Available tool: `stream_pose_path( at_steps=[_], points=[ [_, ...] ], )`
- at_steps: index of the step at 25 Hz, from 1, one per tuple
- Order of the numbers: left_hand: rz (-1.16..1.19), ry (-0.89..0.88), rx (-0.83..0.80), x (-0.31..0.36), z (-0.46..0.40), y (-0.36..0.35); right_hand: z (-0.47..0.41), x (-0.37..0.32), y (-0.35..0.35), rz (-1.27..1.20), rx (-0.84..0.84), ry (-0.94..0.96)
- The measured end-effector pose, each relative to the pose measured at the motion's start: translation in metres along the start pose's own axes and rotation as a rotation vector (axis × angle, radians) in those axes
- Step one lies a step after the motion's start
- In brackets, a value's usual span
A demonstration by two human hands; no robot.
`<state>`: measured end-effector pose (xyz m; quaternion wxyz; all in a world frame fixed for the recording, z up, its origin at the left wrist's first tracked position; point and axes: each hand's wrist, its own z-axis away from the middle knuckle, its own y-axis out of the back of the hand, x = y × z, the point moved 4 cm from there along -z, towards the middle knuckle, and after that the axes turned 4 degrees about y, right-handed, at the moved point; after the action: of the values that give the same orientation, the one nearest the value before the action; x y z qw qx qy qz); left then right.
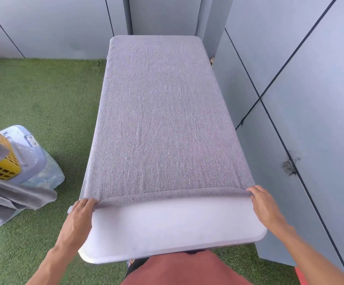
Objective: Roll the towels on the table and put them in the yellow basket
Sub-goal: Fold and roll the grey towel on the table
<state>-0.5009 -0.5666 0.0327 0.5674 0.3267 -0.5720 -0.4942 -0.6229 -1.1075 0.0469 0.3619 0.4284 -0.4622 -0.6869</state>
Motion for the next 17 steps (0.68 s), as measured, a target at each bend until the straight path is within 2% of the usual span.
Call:
stream_pose_path(
  at_steps=[3, 5, 7, 8, 10, 12, 15, 17],
  points=[
    [0.089, 0.05, -0.208, -0.018, -0.004, 0.005, 0.007, 0.009, 0.01, -0.008, -0.129, 0.03],
    [0.203, 0.098, -0.254, -0.021, -0.011, 0.008, 0.0, 0.014, 0.02, -0.197, -0.198, -0.1],
    [0.285, 0.176, -0.158, -0.015, -0.016, 0.016, -0.012, 0.013, 0.028, -0.39, -0.108, -0.248],
    [0.258, 0.186, -0.078, -0.011, -0.016, 0.021, -0.014, 0.009, 0.03, -0.385, -0.029, -0.257],
    [0.045, 0.093, 0.081, -0.001, -0.009, 0.023, -0.009, -0.001, 0.028, -0.136, 0.121, -0.142],
    [-0.081, -0.012, 0.166, 0.009, 0.009, 0.012, 0.006, -0.007, 0.016, 0.039, 0.206, -0.027],
    [-0.095, -0.058, 0.2, 0.021, 0.03, -0.002, 0.025, -0.011, -0.005, 0.039, 0.224, 0.117],
    [-0.098, -0.051, 0.183, 0.022, 0.025, -0.003, 0.017, -0.007, -0.01, 0.029, 0.213, 0.112]
  ],
)
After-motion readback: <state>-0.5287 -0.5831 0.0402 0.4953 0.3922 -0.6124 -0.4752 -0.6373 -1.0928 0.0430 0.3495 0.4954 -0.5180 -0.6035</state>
